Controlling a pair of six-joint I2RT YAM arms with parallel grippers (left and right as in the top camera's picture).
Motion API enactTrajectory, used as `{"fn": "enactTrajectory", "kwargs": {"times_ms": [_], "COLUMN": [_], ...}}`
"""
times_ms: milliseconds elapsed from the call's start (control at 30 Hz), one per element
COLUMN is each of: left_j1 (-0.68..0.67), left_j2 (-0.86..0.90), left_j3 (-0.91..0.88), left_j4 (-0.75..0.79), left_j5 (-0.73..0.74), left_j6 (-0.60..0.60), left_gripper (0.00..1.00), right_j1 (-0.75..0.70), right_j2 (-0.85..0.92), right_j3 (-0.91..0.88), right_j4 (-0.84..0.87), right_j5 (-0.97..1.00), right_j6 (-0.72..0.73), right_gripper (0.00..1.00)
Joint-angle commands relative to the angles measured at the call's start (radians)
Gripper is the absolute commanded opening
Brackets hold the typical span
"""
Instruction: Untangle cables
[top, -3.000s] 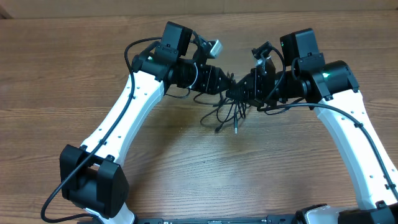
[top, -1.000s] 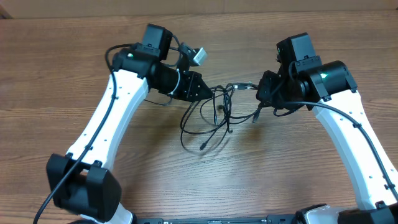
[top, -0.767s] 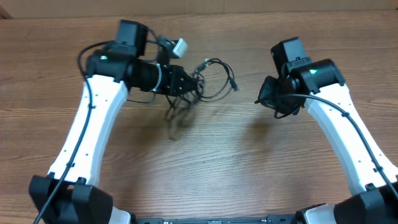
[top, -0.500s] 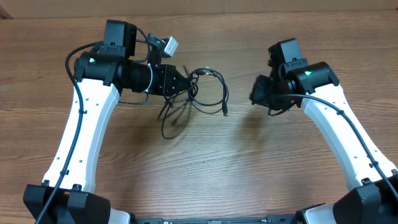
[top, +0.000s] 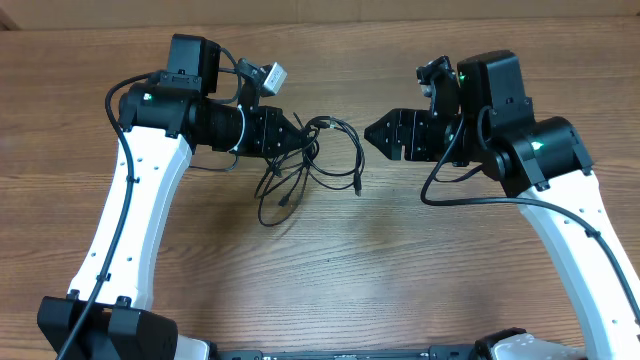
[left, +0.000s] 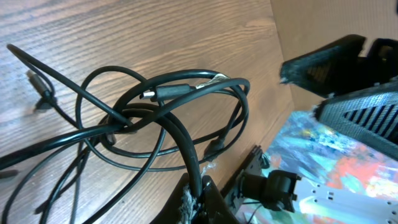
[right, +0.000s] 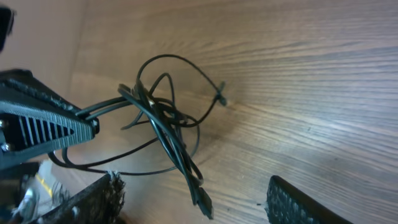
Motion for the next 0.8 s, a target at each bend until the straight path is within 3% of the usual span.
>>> {"fn": "enactTrajectory", "kwargs": {"times_ms": [0, 200, 333, 533, 767], "left_j1": [-0.013, -0.018, -0.018, -0.018, -0.018], "left_j2": [-0.023, -0.023, -0.023, -0.023, -0.023], "left_j3": [0.023, 0.023, 0.023, 0.023, 0.023], "left_j4": [-0.009, -0.029, -0.037, -0.054, -0.054], "left_j5": [0.05, 0.05, 0.05, 0.055, 0.087], "left_j6": [0.004, 0.004, 0.004, 0.005, 0.014], "left_gripper": [0.04, 0.04, 0.04, 0.04, 0.04], "right_j1": [0.003, 0.026, 0.031, 0.031, 0.031], "right_j2": [0.047, 0.114, 0.147, 0.2, 0.27], "right_j3": [0.013, 0.011, 0.011, 0.001, -0.002], "right_j4": [0.002, -0.011, -0.006, 0.0, 0.02], "right_j5": [-0.068, -0.089, -0.017, 0.237, 0.188], "right_j6": [-0.068, -0.102, -0.081, 0.095, 0.111], "right_gripper": [0.73, 0.7, 0.61, 0.34, 0.33]}}
